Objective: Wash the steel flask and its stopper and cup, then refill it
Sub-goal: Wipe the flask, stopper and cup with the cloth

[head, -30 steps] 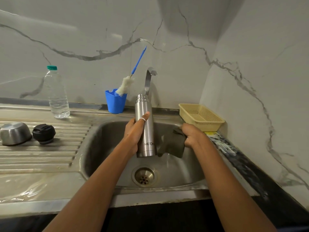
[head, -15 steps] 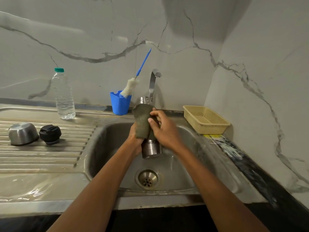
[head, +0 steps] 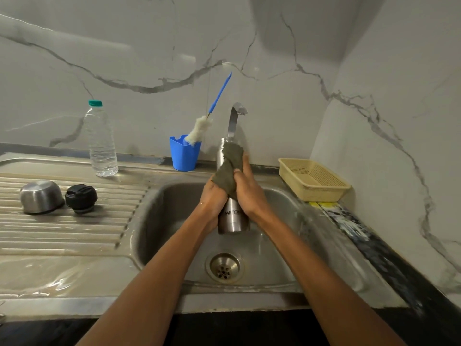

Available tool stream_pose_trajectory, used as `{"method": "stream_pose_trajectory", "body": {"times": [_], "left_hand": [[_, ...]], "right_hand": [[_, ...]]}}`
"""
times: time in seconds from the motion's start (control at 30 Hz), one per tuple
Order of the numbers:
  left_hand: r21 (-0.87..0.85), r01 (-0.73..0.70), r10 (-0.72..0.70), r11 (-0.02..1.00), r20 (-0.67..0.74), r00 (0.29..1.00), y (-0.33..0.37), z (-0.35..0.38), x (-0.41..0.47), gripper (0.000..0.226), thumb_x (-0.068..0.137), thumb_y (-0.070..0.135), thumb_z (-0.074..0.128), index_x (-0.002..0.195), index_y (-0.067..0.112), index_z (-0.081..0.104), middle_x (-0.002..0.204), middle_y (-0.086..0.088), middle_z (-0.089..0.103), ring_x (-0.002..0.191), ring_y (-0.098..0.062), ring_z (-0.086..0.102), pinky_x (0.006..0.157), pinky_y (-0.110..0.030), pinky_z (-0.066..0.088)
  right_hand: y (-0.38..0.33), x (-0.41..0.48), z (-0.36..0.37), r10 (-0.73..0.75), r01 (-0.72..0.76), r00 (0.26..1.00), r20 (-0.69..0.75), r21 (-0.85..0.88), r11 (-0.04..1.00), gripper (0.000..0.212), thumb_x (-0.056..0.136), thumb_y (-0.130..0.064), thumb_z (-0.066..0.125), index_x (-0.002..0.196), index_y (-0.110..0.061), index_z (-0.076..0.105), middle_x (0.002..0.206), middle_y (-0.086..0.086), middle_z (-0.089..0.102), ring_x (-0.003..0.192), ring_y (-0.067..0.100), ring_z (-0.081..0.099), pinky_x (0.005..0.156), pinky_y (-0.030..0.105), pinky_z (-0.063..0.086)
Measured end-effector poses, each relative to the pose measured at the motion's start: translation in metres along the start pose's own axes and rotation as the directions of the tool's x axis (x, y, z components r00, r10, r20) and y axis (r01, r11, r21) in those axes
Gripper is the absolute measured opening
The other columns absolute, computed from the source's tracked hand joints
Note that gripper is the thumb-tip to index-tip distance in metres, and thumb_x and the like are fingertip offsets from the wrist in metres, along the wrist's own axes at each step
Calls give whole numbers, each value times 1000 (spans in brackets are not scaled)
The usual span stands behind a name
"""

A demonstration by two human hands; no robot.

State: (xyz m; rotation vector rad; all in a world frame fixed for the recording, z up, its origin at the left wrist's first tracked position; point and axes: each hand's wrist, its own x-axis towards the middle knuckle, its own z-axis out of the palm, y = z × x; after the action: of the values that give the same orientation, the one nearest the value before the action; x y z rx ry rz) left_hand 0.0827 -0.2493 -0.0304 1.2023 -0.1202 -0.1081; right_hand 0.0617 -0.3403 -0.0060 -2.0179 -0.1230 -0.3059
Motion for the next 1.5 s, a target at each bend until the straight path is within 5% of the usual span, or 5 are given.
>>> {"method": "stream_pose_trajectory", "body": {"times": [0.2,0.43,0.77,1.07,1.5], "left_hand": [[-157,17,-27,988,-62,998,7,-13,2,41,103,47,51,125,15,65,97,-9,76,82,-19,76,63,-30,60],[68,59,-69,996,147,987,6,-2,-4,51,100,53,54,129,11,58,107,-21,74,88,-34,74,71,-42,61],[-156,85,-90,984,-25,996,18,-27,4,52,102,58,44,119,15,68,89,-4,79,80,-14,76,69,-30,57],[-20,158,-154,987,132,979,13,-3,-13,50,103,53,48,118,11,69,101,-15,76,83,-25,74,72,-39,62],[-212,100,-127,972,-119,985,20,-37,5,44,104,49,44,104,15,72,88,-8,77,72,-18,76,62,-30,58]], "right_hand": [[2,-2,15,-61,60,998,-23,-41,997,46,107,-42,37,147,-19,37,138,7,57,121,21,59,106,42,47],[5,21,-10,5,29,984,-177,189,982,44,108,-51,29,146,-30,39,120,-12,62,109,7,62,107,45,48],[15,-9,43,7,-6,1000,14,-97,995,73,100,-62,31,159,-42,-6,159,12,37,137,29,49,112,51,43],[8,31,-7,37,30,970,-239,271,962,60,95,-55,40,147,-26,42,132,1,63,113,18,65,106,48,50],[13,-7,42,-53,55,997,53,-42,998,69,106,-44,38,162,-34,-1,168,6,17,148,23,33,118,33,30]]}}
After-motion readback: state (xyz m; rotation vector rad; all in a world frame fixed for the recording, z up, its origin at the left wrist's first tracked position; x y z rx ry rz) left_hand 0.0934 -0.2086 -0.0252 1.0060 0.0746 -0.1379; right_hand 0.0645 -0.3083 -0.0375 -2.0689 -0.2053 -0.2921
